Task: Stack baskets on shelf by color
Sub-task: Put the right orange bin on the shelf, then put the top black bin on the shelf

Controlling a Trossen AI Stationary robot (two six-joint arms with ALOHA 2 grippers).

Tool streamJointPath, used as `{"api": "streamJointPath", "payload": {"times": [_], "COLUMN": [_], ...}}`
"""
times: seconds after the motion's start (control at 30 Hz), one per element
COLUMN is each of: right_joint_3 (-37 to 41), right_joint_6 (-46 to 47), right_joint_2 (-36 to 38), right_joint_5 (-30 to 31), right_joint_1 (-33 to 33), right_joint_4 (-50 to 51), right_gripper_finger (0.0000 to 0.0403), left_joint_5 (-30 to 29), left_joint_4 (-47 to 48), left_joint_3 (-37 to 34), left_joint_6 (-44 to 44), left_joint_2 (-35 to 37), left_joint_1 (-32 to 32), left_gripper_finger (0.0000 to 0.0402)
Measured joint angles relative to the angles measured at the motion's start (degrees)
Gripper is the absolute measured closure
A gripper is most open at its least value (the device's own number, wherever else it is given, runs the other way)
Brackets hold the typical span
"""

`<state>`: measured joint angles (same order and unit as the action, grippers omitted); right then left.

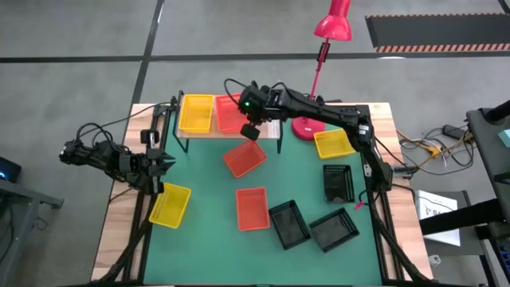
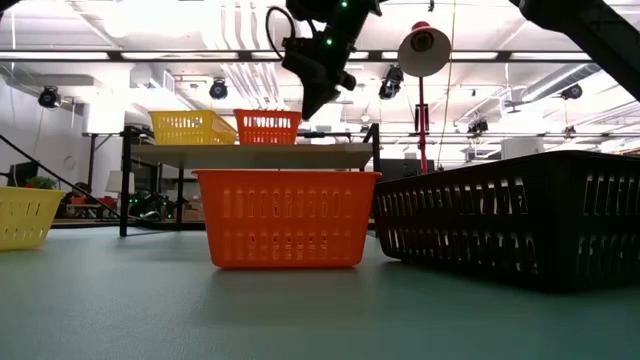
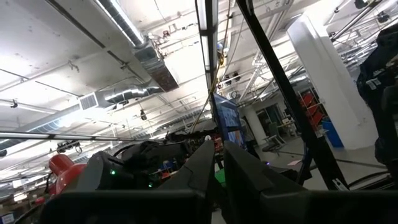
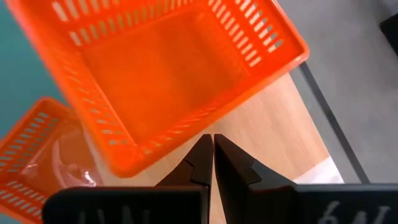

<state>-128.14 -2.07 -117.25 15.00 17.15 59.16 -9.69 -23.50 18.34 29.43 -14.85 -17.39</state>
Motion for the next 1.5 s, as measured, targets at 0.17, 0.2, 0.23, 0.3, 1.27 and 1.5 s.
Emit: {"api": "streamJointPath", "payload": {"times": [0.17,0.2,0.23,0.3,1.27,1.5], "right_joint_3": [0.0,0.0,0.0,0.0,-2.3,-2.3], "right_joint_6": [0.0,0.0,0.1,0.2,8.6,15.1], "right_joint_2": [0.7,0.9,0.9,1.0,2.4,2.7], "right_joint_5": [0.1,0.6,1.6,2.8,-1.8,-2.7], "right_joint_1": [-0.1,-0.1,-0.1,0.0,-9.9,-17.0], "right_joint_4": [-0.3,-0.1,0.2,1.0,14.8,25.2], "right_gripper_finger": [0.0394,0.0394,0.0394,0.0394,0.0394,0.0394], "left_joint_5": [0.0,0.0,0.0,0.0,0.0,0.0], "left_joint_4": [0.0,0.0,0.0,0.0,0.2,0.2], "left_joint_3": [0.0,0.0,0.0,0.0,0.0,0.0], "left_joint_6": [0.0,0.0,0.0,0.0,0.0,-0.1], "left_joint_2": [0.0,0.0,0.0,0.0,0.0,-0.1], "left_joint_1": [0.0,0.0,0.0,0.0,0.0,0.0], "left_gripper_finger": [0.0385,0.0385,0.0385,0.0385,0.0385,0.0385]}}
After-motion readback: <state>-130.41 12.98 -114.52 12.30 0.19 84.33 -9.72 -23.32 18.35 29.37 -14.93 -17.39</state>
